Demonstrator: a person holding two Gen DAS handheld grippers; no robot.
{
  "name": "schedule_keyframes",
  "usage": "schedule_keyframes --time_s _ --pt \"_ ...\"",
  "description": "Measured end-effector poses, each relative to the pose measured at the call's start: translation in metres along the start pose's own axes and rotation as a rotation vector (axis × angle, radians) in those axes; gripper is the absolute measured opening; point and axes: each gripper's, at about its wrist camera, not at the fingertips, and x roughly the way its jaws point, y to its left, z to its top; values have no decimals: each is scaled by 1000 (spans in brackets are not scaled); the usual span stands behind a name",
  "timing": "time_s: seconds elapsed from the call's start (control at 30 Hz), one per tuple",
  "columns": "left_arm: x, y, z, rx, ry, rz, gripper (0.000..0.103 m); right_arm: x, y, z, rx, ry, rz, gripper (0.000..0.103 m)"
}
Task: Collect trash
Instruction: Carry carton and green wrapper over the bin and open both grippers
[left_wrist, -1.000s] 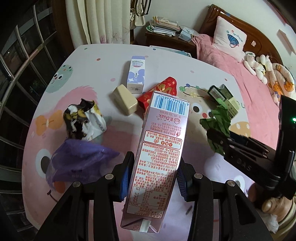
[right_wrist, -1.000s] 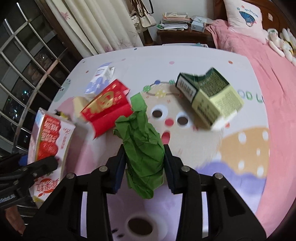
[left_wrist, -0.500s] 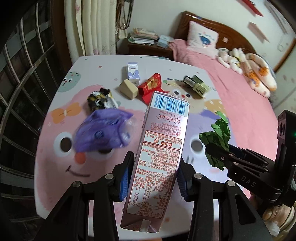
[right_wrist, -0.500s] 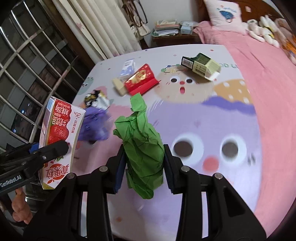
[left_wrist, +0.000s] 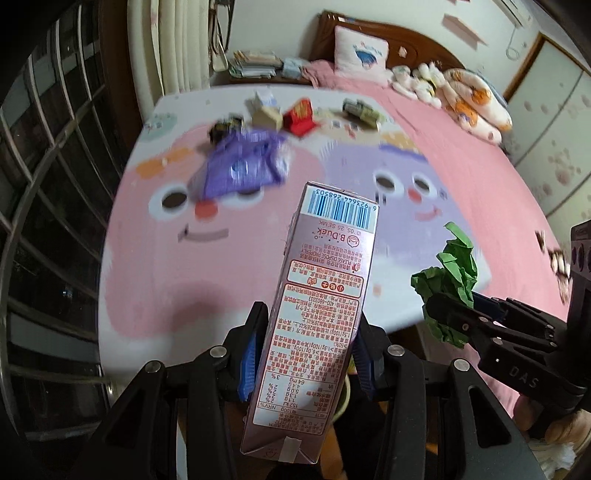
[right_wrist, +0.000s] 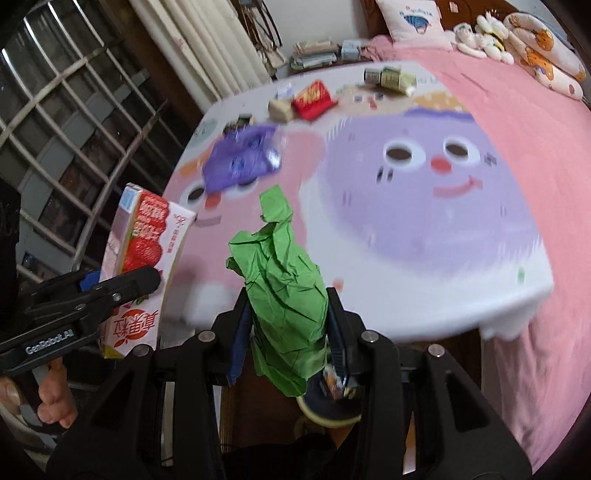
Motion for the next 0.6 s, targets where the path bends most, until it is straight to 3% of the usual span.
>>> schedule_keyframes --time_s 0.17,0.3,0.6 --pt "13 7 -57 -5 95 -16 43 7 10 -51 -16 90 -42 34" --pt "30 5 -83 -36 143 -25 43 18 9 -83 -42 163 -63 34" --pt "103 -3 -154 -91 269 22 43 94 -27 -150 -64 368 -88 34"
